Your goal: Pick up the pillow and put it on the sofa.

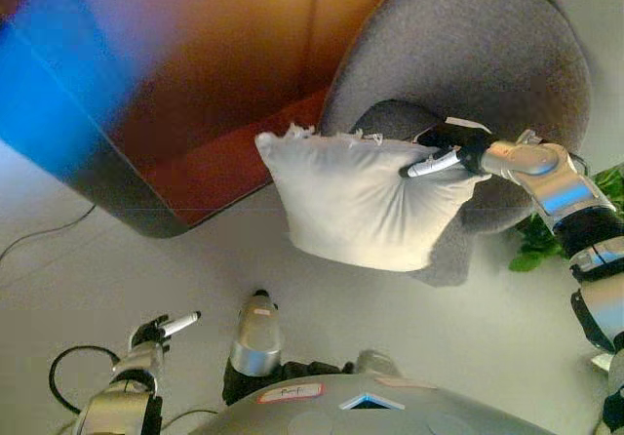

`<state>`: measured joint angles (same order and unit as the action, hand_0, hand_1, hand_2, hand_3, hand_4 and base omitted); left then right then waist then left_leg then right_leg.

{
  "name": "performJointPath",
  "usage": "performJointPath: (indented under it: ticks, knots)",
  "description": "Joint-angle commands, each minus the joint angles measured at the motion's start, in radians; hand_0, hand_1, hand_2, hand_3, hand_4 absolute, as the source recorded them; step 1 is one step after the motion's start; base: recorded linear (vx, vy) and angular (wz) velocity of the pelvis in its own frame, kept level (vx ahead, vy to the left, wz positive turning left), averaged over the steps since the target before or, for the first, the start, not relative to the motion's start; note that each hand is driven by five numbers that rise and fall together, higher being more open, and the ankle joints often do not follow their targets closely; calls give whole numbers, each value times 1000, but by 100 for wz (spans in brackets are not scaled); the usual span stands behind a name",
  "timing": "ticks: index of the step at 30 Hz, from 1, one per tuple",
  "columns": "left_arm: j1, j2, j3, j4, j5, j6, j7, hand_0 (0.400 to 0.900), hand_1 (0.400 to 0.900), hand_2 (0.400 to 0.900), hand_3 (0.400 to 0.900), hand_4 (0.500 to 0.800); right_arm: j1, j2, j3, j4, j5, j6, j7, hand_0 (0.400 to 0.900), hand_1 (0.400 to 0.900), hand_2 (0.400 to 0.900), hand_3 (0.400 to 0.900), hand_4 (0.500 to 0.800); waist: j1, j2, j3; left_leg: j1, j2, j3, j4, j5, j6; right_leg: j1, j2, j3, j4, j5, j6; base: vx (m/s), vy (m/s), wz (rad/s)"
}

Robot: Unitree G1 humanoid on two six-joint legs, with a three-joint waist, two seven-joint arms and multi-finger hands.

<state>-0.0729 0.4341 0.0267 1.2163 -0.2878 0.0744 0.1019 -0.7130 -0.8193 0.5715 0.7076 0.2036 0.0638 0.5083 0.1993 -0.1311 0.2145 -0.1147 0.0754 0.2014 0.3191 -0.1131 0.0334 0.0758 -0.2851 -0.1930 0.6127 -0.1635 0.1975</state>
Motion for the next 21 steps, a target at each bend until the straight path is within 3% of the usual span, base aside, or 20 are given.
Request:
performJointPath:
  ticks: [1, 2, 3, 4, 5, 6, 7, 8, 12, 17, 21]
  knots:
    - [40, 61, -46, 30, 22, -24, 20, 900, 900, 900, 900, 800, -174, -61, -173, 65, 118, -30, -54, 400, 400, 400, 400, 500, -2, 39, -105, 15, 17, -69, -192, 164, -53, -9, 91, -91, -223, 198, -60, 360, -262, 58]
    - [39, 62, -44, 36, 26, -34, 23, 900, 900, 900, 900, 800, -173, -64, -183, 94, 124, -38, -75, 400, 400, 400, 400, 500, -8, 48, -97, 43, 27, -89, -204, 157, -62, -50, 84, -108, -290, 177, -73, 298, -386, 82]
    - [38, 68, -42, 28, 20, -38, 23, 900, 900, 900, 900, 800, -173, -65, -187, 114, 125, -51, -105, 400, 400, 400, 400, 500, -22, 46, -79, 56, 38, -109, -203, 142, -75, -119, 61, -76, -362, 235, -67, 211, -459, 89]
    - [33, 75, -45, 16, -1, -30, 25, 900, 900, 900, 900, 800, -180, -70, -188, 125, 128, -57, -124, 400, 400, 400, 400, 500, -33, 50, -65, 58, 56, -123, -199, 135, -86, -154, 53, -60, -406, 246, -66, 117, -450, 105]
    - [26, 88, -47, 2, -8, -18, 18, 900, 900, 900, 900, 800, -172, -74, -206, 127, 139, -40, -153, 400, 400, 400, 400, 500, -44, 49, -47, 42, 70, -142, -174, 112, -85, -193, 49, -9, -377, 246, -57, 106, -395, 104]
    - [23, 100, -63, -29, -24, 6, 23, 900, 900, 900, 900, 800, -150, -80, -231, 121, 142, -10, -183, 400, 400, 400, 400, 500, -42, 39, -45, 4, 70, -167, -129, 94, -74, -167, 66, -5, -362, 182, -58, 157, -359, 92]
    - [41, 91, -50, -47, -32, 14, 32, 900, 900, 900, 900, 800, -138, -88, -238, 128, 139, -2, -185, 400, 400, 400, 400, 500, -44, 30, -35, 5, 69, -165, -122, 102, -81, -162, 78, 1, -410, 223, -67, 196, -278, 57]
    - [62, 70, -45, -41, -31, 1, 35, 900, 900, 900, 900, 800, -123, -113, -247, 159, 154, -8, -168, 400, 400, 400, 400, 500, -39, 46, -33, 11, 86, -168, -149, 122, -86, -140, 96, -10, -389, 168, -69, 222, -202, 22]
    - [120, 28, 0, 57, -22, -85, 25, 900, 900, 900, 900, 800, -151, -167, -255, 340, 140, -41, -53, 400, 400, 400, 400, 500, -14, 60, -49, 34, 108, -173, -199, 168, -122, -44, 119, -55, -439, 109, -84, 309, -113, 8]
    - [165, 28, 15, 91, 15, -119, 3, 900, 900, 900, 900, 800, -190, -191, -241, 453, 104, 64, -49, 400, 400, 400, 400, 500, 16, 83, -71, 53, 108, -213, -254, 196, -144, 1, 131, -95, -448, 76, -102, 226, -87, 13]
    - [171, 32, 0, 83, 27, -133, -11, 900, 900, 900, 900, 800, -199, -201, -262, 494, 61, 100, -49, 400, 400, 400, 400, 500, 28, 107, -63, 44, 106, -237, -271, 216, -159, 12, 134, -123, -439, 59, -113, 121, -76, 16]
